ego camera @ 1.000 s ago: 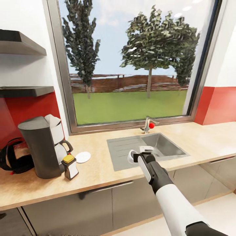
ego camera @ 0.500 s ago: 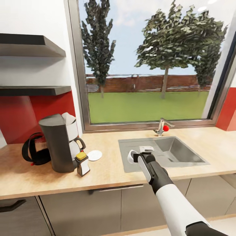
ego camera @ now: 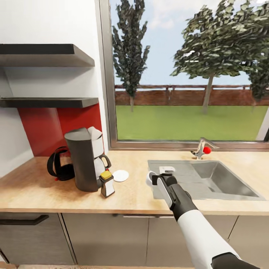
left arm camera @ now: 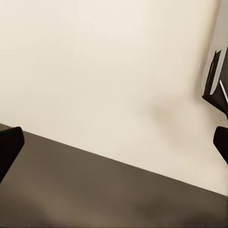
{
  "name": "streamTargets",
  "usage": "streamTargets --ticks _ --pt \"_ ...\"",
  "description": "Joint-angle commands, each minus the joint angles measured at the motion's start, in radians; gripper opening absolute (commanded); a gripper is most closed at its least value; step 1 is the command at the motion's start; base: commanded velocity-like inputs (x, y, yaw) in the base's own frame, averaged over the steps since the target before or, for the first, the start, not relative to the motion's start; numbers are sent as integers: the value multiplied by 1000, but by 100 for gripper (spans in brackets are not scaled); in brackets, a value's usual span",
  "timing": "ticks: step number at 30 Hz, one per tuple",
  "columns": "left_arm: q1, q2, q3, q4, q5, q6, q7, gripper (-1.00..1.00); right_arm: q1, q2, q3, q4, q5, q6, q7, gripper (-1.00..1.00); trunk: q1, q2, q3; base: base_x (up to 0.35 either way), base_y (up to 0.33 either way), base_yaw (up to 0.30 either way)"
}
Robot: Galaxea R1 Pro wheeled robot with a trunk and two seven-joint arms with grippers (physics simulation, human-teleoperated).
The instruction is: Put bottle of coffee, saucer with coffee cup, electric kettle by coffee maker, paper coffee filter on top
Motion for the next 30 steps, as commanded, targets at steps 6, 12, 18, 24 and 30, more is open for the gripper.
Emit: streamTargets --ticks 6,12,18,24,30 --pt "2 0 6 -3 -2 9 1 100 0 0 2 -1 -11 2 -6 -100 0 -1 0 92 -6 279" --pt "2 1 6 -3 0 8 1 100 0 0 2 -1 -11 2 -6 -100 0 -1 0 263 -69 279" --pt "2 1 6 -3 2 7 1 100 0 0 1 -1 -11 2 -6 -100 0 -1 0 232 -8 279" --pt "2 1 6 -3 1 7 1 100 0 0 3 1 -10 1 -6 -100 0 -1 0 33 -1 276" --pt "2 1 6 -3 0 7 1 100 0 0 5 7 -5 1 -5 -100 0 -1 0 1 0 85"
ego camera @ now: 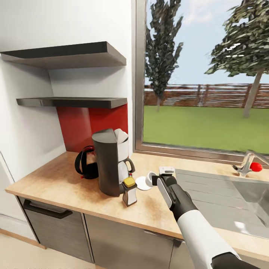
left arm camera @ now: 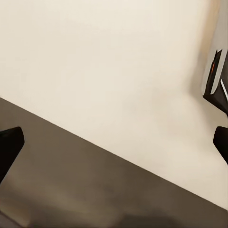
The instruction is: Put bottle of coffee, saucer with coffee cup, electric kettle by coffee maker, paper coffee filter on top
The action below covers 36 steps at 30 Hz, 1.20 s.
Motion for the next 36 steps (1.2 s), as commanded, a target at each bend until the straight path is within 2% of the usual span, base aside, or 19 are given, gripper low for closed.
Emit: streamTargets --ticks 1,7,20,36 --pt "-1 -1 4 -3 -5 9 0 100 1 0 3 1 -4 -4 -8 -100 0 -1 0 0 0 0" --pt "-3 -1 2 -8 -4 9 -2 100 1 0 3 -27 -23 9 -7 -100 0 -1 0 0 0 0" --pt "-6 2 0 -8 -2 7 -3 100 1 0 1 -28 -25 11 -7 -100 0 -1 0 9 0 0" --pt "-6 0 0 -8 -2 6 -3 100 1 0 0 -24 -25 10 -7 -100 0 -1 0 191 0 0"
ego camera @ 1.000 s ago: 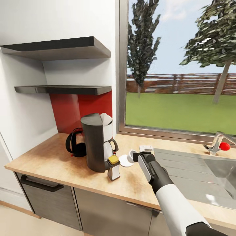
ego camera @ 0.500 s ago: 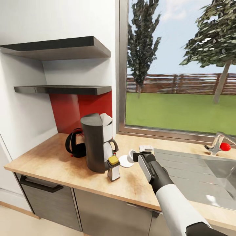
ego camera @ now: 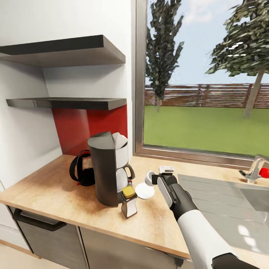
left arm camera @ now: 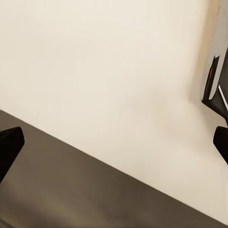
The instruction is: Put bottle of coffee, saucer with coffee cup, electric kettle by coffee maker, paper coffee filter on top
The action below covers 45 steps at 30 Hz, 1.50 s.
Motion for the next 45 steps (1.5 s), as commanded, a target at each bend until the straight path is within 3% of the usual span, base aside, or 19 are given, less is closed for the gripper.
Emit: streamTargets --ticks 1,20,30,45 --pt "2 -1 6 -5 -3 7 1 100 0 0 1 0 -9 2 -9 -100 1 0 0 61 0 0" --pt "2 0 7 -5 -3 8 1 100 0 0 2 52 -6 -7 -10 -100 1 0 0 4 0 0" --pt "2 0 7 -5 -3 2 1 100 0 0 4 149 -3 -131 -9 -100 1 0 0 0 0 0" --pt "2 3 8 -5 -2 -1 1 100 0 -3 5 196 0 -147 -11 -100 1 0 0 0 90 0"
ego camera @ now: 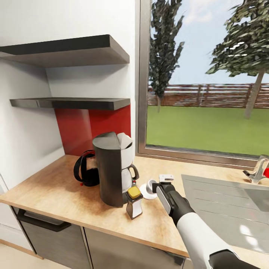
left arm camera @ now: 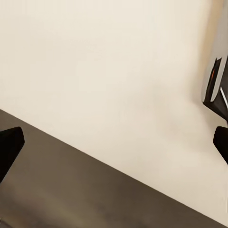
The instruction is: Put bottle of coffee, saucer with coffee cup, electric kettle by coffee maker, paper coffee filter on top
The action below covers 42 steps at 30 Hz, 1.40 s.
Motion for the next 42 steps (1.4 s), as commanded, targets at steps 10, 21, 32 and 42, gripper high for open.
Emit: streamTargets --ticks 10,21,32,42 --pt "2 2 6 -4 -3 6 0 100 0 -2 5 7 1 4 -12 -100 0 -1 0 0 4 0" --pt "3 3 4 -4 -3 5 0 100 0 -1 3 -3 111 9 -13 -100 0 -1 0 0 0 0" --pt "4 4 5 -4 -3 6 -1 100 0 1 3 -63 270 43 -11 -100 0 -1 0 0 0 0" --pt "4 5 4 -4 -3 9 -1 100 0 2 5 -72 282 71 -10 -100 0 -1 0 37 94 0"
